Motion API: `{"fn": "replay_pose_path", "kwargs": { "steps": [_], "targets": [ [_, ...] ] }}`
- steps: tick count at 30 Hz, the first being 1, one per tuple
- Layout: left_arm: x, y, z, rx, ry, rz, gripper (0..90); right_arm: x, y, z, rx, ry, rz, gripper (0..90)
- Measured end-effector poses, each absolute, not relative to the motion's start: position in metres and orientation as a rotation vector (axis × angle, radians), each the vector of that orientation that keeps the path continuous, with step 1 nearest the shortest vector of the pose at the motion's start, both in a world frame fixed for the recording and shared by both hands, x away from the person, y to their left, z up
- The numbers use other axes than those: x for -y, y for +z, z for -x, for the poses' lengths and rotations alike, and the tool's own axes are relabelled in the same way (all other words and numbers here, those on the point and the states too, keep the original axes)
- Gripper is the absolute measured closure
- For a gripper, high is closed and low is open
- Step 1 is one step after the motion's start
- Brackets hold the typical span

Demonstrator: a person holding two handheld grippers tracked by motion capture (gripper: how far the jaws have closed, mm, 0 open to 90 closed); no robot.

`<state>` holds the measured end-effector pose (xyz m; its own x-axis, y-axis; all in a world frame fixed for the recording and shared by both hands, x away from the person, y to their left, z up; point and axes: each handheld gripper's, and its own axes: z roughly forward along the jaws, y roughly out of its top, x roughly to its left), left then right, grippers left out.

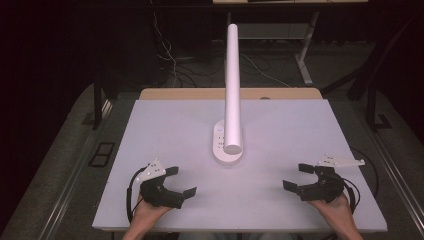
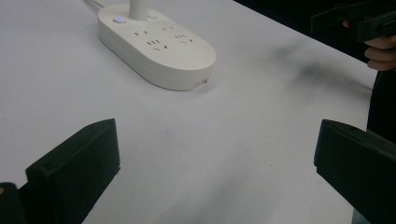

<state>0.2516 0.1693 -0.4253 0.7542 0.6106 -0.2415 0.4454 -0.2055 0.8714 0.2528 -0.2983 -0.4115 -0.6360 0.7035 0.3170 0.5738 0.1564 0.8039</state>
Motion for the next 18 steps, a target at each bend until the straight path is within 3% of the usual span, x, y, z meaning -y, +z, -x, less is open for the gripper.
{"fn": "replay_pose_path", "kwargs": {
  "steps": [18],
  "targets": [
    [-0.1702, -0.4249, -0.2513, -0.815, 0.187, -1.844, 0.0, 0.2995, -0.4119, -0.2524, -2.321, 1.459, -1.274, 0.9]
  ]
}}
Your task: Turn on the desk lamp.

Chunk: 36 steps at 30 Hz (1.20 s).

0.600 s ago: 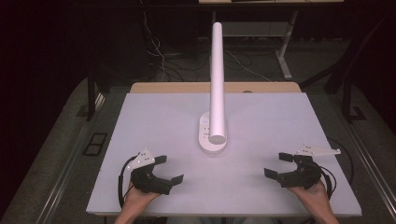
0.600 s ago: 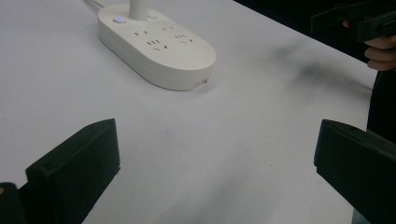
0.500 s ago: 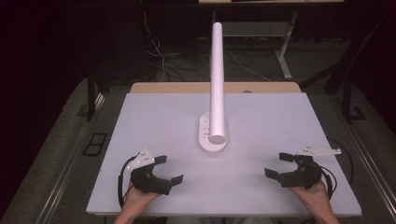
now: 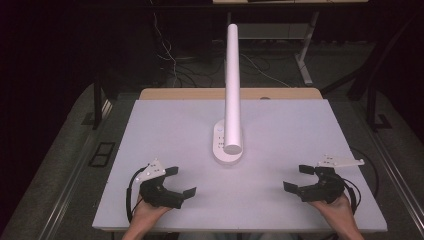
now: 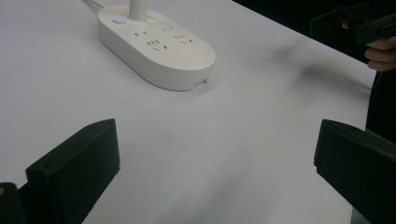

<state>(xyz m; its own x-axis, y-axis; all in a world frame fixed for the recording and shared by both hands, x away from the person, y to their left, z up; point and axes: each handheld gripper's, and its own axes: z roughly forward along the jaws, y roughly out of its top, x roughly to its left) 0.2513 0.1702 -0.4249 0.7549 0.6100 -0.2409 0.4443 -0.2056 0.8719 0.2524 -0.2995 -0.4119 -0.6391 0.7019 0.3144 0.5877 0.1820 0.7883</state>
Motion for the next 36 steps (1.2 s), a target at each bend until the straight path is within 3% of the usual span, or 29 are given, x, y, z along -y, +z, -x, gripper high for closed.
{"fn": "replay_pose_path", "kwargs": {
  "steps": [36],
  "targets": [
    [-0.171, -0.426, -0.255, -0.808, 0.181, -1.845, 0.0, 0.292, -0.389, -0.266, -2.399, 1.388, -1.225, 0.9]
  ]
}}
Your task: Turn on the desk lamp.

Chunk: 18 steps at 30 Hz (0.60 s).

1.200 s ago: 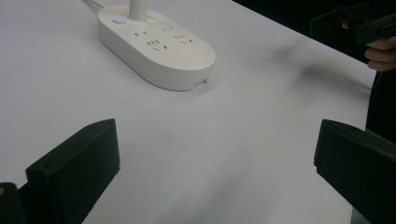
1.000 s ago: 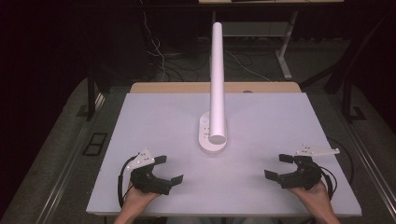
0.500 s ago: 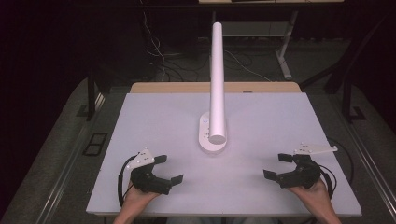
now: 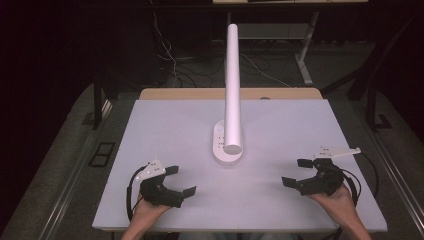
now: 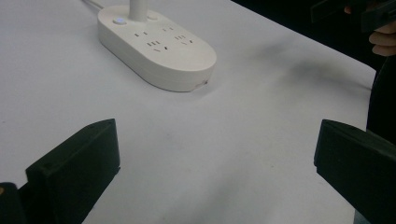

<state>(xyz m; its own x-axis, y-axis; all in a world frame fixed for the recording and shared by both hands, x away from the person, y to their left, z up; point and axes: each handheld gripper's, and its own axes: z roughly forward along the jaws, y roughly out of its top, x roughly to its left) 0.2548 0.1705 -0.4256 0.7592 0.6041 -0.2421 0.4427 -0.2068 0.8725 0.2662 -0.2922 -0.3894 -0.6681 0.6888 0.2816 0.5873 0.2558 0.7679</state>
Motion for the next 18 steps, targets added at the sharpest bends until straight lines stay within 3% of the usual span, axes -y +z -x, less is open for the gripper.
{"fn": "replay_pose_path", "kwargs": {
  "steps": [18],
  "targets": [
    [-0.17, -0.426, -0.254, -0.81, 0.179, -1.84, 0.0, 0.279, -0.372, -0.292, -2.453, 1.361, -1.178, 0.9]
  ]
}}
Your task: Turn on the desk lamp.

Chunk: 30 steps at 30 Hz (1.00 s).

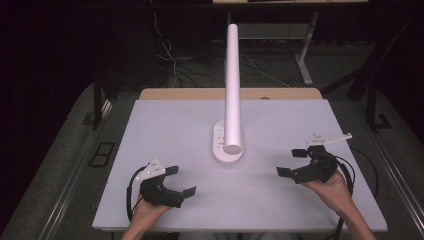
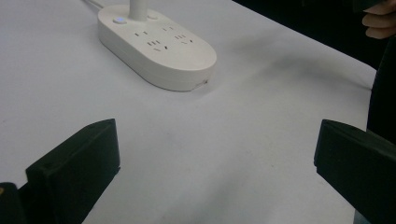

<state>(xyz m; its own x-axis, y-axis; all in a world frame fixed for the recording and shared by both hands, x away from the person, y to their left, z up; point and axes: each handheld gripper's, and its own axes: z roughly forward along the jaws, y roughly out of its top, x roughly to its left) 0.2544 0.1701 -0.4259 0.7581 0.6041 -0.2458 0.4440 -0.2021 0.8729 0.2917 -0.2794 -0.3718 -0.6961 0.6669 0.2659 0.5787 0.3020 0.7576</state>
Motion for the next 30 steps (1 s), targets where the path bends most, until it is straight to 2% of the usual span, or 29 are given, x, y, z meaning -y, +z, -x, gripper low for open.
{"fn": "replay_pose_path", "kwargs": {
  "steps": [30],
  "targets": [
    [-0.171, -0.425, -0.253, -0.817, 0.18, -1.833, 0.0, 0.257, -0.356, -0.334, -2.488, 1.318, -1.167, 0.9]
  ]
}}
